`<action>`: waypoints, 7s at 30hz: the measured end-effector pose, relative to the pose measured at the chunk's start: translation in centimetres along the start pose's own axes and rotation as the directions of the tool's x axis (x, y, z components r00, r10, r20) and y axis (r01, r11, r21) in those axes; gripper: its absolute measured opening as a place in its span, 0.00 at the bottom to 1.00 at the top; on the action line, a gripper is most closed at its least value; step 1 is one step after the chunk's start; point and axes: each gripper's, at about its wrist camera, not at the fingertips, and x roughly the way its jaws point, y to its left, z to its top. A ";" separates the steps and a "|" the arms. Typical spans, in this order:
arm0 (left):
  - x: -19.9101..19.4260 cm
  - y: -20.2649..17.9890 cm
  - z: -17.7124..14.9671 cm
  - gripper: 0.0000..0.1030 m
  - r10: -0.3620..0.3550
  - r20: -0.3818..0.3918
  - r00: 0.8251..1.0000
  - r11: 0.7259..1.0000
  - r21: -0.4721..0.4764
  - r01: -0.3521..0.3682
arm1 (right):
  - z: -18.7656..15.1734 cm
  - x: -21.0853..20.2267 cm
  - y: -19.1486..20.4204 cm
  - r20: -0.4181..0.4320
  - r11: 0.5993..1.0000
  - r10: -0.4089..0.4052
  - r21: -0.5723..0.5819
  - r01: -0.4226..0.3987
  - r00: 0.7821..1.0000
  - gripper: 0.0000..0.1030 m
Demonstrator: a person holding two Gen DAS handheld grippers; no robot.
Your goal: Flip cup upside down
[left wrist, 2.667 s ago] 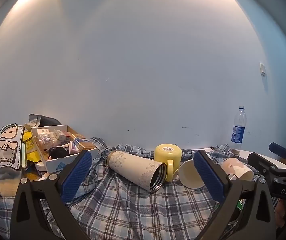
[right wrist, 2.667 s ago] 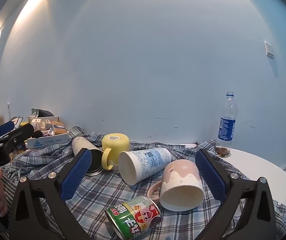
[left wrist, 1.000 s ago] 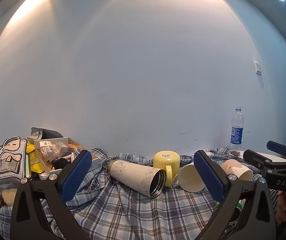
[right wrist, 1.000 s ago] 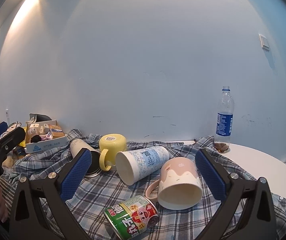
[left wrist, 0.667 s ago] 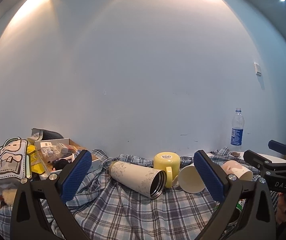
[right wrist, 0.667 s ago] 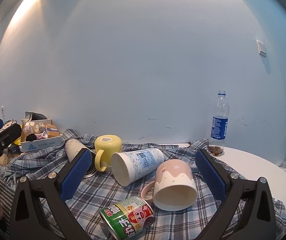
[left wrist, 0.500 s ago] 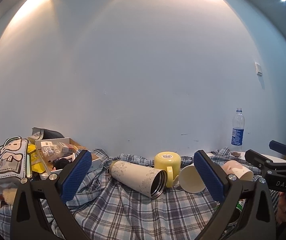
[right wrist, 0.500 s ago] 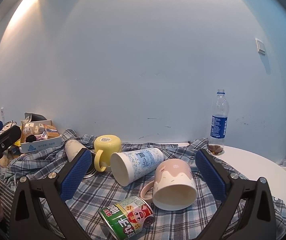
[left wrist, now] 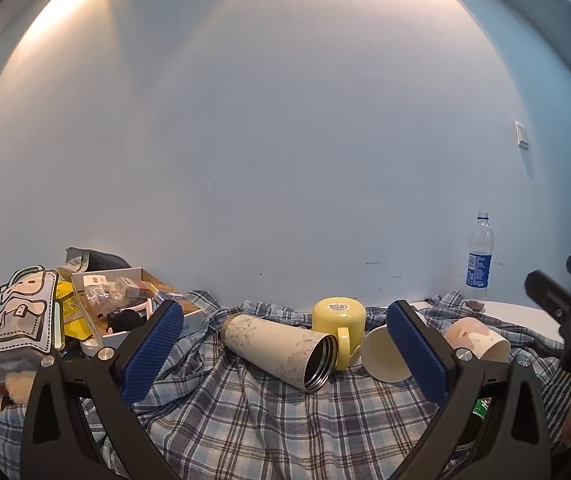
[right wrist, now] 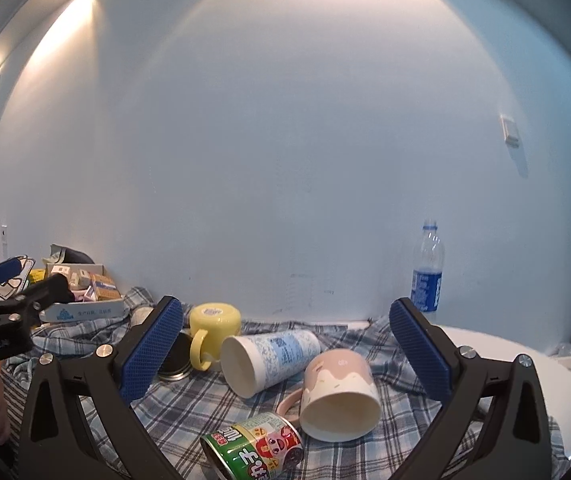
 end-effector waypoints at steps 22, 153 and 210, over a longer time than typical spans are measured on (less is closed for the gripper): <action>-0.1 -0.2 0.0 1.00 0.002 0.015 1.000 1.000 0.010 -0.002 | -0.2 0.4 -0.7 -0.019 0.999 0.014 0.044 -0.013 1.000 1.00; 19.9 -4.4 0.5 0.97 -0.263 -0.816 0.514 0.964 -0.200 0.175 | -2.9 13.2 -3.6 -0.648 0.984 0.155 0.167 -0.060 0.745 0.68; 11.7 -8.6 2.2 0.65 -0.161 -0.497 0.853 0.972 0.069 0.223 | -2.1 11.7 -4.5 -0.528 0.987 0.087 0.164 0.000 0.845 0.32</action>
